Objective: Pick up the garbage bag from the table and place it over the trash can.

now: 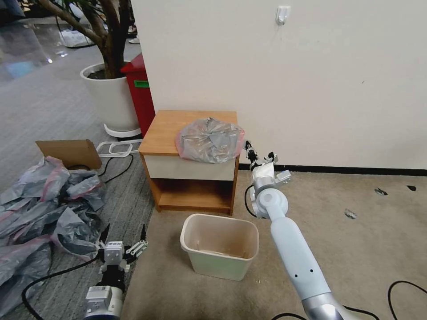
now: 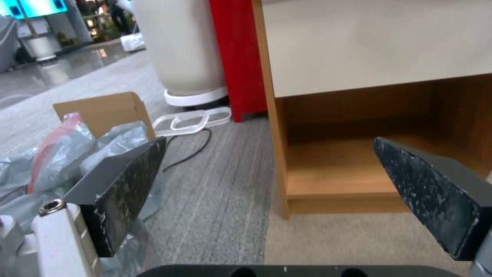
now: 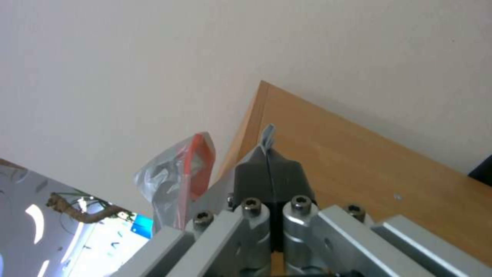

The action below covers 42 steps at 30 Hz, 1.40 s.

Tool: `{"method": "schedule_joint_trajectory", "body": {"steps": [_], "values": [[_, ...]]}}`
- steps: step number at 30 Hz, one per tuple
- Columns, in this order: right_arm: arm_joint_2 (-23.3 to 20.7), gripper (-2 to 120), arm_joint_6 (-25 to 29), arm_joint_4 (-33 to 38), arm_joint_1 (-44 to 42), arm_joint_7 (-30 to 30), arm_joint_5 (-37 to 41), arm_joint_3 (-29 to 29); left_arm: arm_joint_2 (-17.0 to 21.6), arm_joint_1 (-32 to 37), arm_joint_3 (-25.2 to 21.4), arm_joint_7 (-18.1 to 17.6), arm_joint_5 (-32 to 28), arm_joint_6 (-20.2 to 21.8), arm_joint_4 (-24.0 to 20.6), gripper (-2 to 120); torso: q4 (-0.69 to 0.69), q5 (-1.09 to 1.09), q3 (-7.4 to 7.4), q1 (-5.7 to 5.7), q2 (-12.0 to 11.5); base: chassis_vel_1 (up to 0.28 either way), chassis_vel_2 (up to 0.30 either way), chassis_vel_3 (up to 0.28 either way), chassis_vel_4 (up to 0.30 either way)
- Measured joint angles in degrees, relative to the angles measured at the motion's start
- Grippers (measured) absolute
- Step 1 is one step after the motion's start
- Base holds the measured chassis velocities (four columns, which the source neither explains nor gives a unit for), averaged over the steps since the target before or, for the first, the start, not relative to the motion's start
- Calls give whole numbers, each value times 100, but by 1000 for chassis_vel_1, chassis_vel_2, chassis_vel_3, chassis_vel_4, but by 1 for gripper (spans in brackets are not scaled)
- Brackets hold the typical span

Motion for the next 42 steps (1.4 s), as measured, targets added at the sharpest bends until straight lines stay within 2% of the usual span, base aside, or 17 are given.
{"method": "schedule_joint_trajectory", "body": {"steps": [12, 16, 19, 21, 24, 26, 28, 31, 35, 38, 42], "values": [[88, 0, 0, 292, -138, 118, -9, 46, -5, -46, 50, -25, 5, -30, 57, 100, 0, 0, 0, 0, 0, 0, 0, 0, 0], [34, 0, -14, 528, -269, 209, -16, 24, 1, -59, 50, -29, 5, -37, 61, 100, 0, 0, 0, 0, 0, 0, 0, 0, 0], [-116, 0, -79, 1068, -571, 427, -81, -117, -6, -93, 58, -39, 2, -39, 66, 100, 0, 0, -1, 0, 1, 0, 0, 0, 0], [-140, 0, -92, 1152, -612, 459, -95, -144, -7, -97, 59, -41, 0, -39, 68, 100, -1, 0, -1, 0, 0, 0, 0, 0, 0], [-429, 0, -267, 1978, -1048, 1030, -267, -407, -19, -125, 59, -51, -11, -52, 102, 100, 0, 0, -1, 0, 1, 0, 0, 0, 0], [-484, 0, -320, 2130, -1138, 1202, -317, -457, -25, -128, 59, -52, -14, -58, 110, 100, 0, 0, -1, 0, 1, 0, 0, 0, 0], [-702, 0, -575, 2674, -1523, 1826, -497, -629, -43, -143, 58, -56, -20, -89, 144, 100, 0, 0, -1, 0, 1, 0, 0, 0, 0], [-983, 0, -920, 3249, -1950, 2433, -678, -840, -51, -164, 70, -58, -26, -114, 162, 100, 0, 1, -1, 0, 1, 0, 0, 0, 0], [-1183, 0, -1143, 3615, -2234, 2797, -819, -993, -51, -185, 81, -59, -31, -118, 172, 100, 0, -1, -1, 0, 0, 0, 0, 0, 0], [-1520, 0, -1579, 4129, -2901, 3157, -1295, -1304, -64, -221, 98, -60, -34, -130, 194, 100, 0, 0, -1, 0, 1, 0, 0, 0, 0], [-1688, 0, -1687, 4126, -3355, 3141, -1825, -1586, -75, -225, 123, -60, -35, -143, 210, 100, -1, 0, -1, 0, 1, 0, 0, 0, 0]]}}
